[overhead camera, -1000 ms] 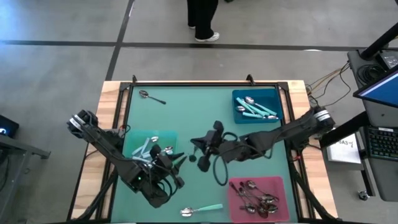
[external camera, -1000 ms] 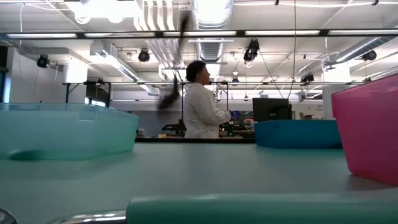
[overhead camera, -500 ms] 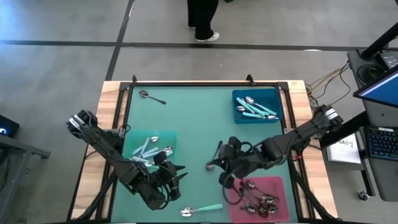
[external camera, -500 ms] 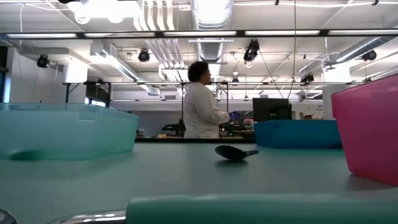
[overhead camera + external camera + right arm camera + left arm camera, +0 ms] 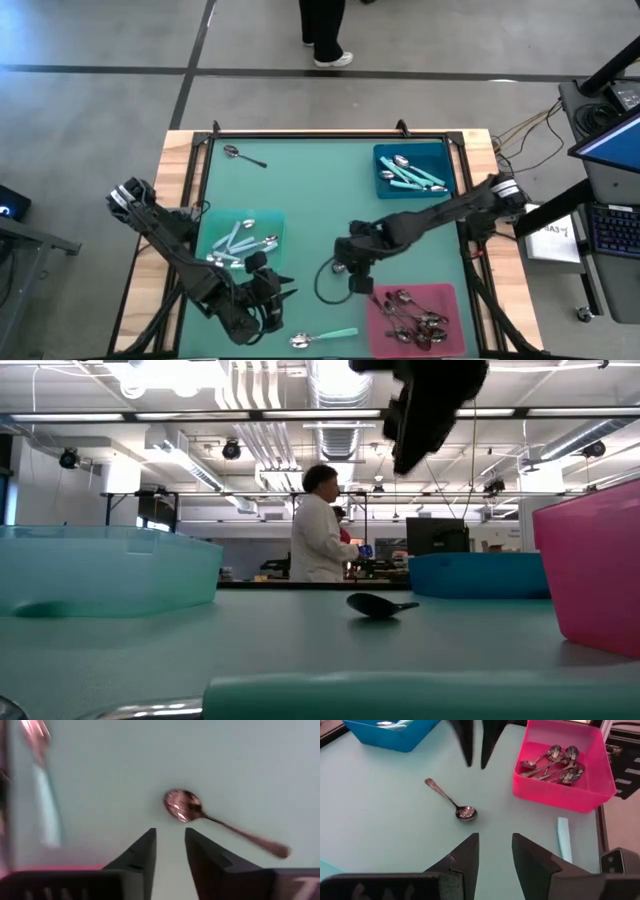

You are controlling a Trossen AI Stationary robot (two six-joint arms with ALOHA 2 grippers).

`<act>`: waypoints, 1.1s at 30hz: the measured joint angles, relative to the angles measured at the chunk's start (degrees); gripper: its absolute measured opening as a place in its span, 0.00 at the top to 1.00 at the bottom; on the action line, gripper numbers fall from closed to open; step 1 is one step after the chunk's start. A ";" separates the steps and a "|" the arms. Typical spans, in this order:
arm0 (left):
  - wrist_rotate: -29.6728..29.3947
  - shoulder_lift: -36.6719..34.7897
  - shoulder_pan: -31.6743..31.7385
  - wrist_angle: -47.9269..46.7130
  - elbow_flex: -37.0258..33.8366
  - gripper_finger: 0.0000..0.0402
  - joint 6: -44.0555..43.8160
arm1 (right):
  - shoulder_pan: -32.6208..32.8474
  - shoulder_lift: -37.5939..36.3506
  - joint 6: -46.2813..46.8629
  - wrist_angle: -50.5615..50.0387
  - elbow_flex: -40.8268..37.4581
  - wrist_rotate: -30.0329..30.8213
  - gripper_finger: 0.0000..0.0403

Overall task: Sort silverware by color (type)
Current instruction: Put the black spoon into the red bin

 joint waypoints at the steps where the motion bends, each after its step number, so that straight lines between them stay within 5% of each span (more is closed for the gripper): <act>1: -0.02 0.00 -0.09 -0.10 0.00 0.75 0.00 | -0.48 1.01 -4.23 -0.63 0.00 -0.25 0.75; 6: -0.05 0.00 -0.11 -1.29 0.01 0.75 0.00 | -1.24 6.31 -27.49 -1.07 0.00 -0.05 0.66; 10: -0.37 0.00 -0.09 -2.24 0.00 0.75 0.00 | -1.41 11.17 -36.85 -1.09 0.00 0.31 0.65; 17: -0.61 0.00 -0.09 -4.59 0.00 0.75 -0.02 | -2.37 15.79 -38.36 -1.33 0.21 5.40 0.70; 33: -2.77 0.00 0.02 -6.89 -0.02 0.75 -2.07 | -4.82 14.84 -39.88 -1.05 0.22 4.85 0.73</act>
